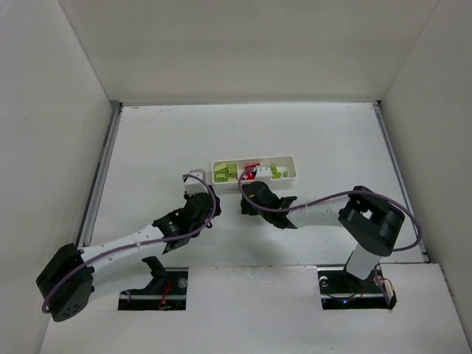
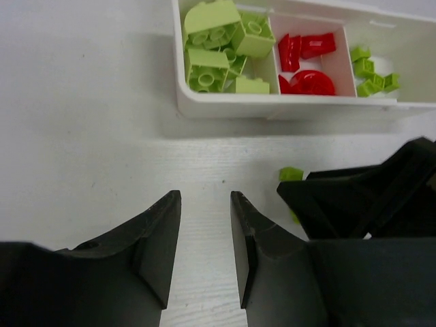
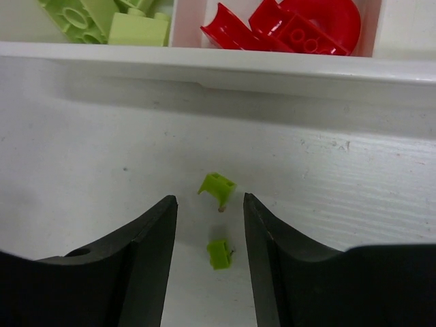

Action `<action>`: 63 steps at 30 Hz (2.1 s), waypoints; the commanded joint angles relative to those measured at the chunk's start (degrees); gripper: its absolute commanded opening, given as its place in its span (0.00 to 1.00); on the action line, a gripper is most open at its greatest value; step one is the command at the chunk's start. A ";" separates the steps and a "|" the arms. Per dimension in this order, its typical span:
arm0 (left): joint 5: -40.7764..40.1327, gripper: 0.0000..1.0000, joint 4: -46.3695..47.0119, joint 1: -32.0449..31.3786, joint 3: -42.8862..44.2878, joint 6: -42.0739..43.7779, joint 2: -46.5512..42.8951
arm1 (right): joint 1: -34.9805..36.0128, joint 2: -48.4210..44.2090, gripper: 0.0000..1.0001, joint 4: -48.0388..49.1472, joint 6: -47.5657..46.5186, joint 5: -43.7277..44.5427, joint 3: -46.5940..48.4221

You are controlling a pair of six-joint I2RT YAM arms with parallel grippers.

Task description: Sort the legos into containers by color

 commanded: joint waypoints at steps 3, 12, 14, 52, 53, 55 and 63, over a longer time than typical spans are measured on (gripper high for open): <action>-2.20 0.32 -1.84 -3.78 -3.28 -5.87 -3.05 | 0.33 1.73 0.47 -1.68 -0.05 2.95 3.07; -3.69 0.35 1.41 -11.08 -5.13 -7.19 0.20 | 0.06 3.93 0.31 -1.77 -1.02 3.12 5.44; -3.69 0.35 3.25 -12.48 -5.30 -7.10 1.69 | 0.06 3.84 0.25 -1.77 -1.28 2.86 5.53; 1.14 0.44 13.72 -14.25 12.44 1.95 33.16 | -20.94 -16.18 0.51 -0.98 -8.05 0.14 1.24; 1.75 0.43 13.72 -14.08 12.71 2.12 33.51 | -20.85 -16.98 0.51 -0.80 -7.96 0.14 0.36; 2.20 0.40 13.54 -13.99 13.06 2.21 33.95 | -20.68 -18.30 0.50 -0.45 -7.96 -0.13 -1.05; 1.94 0.29 12.75 -14.07 13.85 1.25 36.24 | -19.98 -23.14 0.51 0.08 -7.52 -0.30 -4.92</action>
